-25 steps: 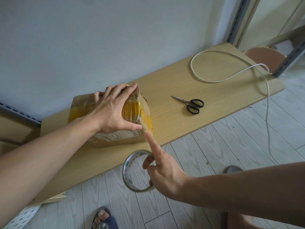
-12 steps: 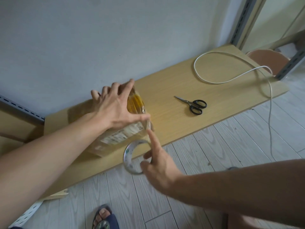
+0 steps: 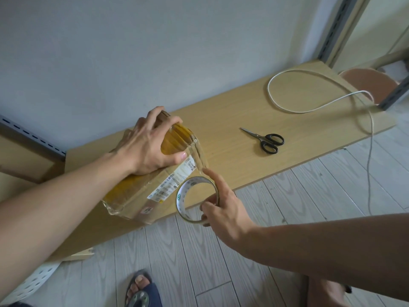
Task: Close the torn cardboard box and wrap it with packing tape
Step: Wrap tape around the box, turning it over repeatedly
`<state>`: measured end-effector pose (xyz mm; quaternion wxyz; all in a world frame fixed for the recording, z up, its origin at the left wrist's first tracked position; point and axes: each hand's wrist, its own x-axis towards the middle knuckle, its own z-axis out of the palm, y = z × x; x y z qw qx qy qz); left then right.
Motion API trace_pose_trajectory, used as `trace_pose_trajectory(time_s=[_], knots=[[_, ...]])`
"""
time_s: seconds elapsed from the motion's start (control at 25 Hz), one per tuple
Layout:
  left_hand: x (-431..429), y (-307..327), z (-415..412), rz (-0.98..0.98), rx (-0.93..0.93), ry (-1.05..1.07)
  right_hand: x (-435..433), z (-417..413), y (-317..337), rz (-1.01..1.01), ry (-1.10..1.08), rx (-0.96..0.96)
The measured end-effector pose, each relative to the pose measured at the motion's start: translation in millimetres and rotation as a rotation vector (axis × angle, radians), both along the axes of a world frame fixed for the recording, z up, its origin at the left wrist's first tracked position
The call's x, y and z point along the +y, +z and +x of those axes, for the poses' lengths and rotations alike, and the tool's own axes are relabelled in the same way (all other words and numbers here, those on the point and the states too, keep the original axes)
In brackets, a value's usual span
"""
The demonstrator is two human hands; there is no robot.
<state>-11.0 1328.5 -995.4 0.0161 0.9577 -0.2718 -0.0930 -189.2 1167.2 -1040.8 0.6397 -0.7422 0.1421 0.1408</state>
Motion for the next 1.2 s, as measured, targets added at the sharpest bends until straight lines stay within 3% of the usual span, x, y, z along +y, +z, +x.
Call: trace_pose_trajectory(time_s=[0.16, 0.32, 0.44, 0.52, 0.68, 0.76, 0.84, 1.04, 1.2], knots=[[-9.8, -2.4, 6.4, 0.030, -0.031, 0.188, -7.2, 10.1, 5.9, 0.039, -0.065, 0.013], [-33.2, 2.8, 24.5, 0.048, 0.024, 0.545, 8.2, -22.6, 16.0, 0.076, 0.177, 0.108], [-38.7, 8.5, 32.4, 0.118, 0.096, 0.569, 5.3, -24.9, 14.3, 0.060, 0.190, 0.126], [-30.3, 14.9, 39.0, 0.095, 0.147, 0.484, -3.3, -24.7, 13.0, 0.026, 0.198, 0.117], [-8.6, 14.3, 36.0, -0.005, 0.040, -0.163, -8.5, -26.5, 10.0, 0.009, 0.223, 0.101], [-4.0, 1.0, 25.1, -0.023, -0.036, -0.272, -7.1, -27.2, 11.6, 0.006, 0.229, 0.094], [-5.3, -8.2, 21.7, -0.028, -0.085, -0.183, -7.4, -25.4, 13.2, 0.006, 0.222, 0.079], [-30.3, -8.7, 30.0, -0.009, -0.072, 0.306, -13.4, 12.9, 16.6, 0.011, 0.068, -0.032], [-37.7, -12.6, 43.8, 0.053, -0.061, 0.411, -13.1, 19.3, 17.3, -0.002, 0.072, -0.047]])
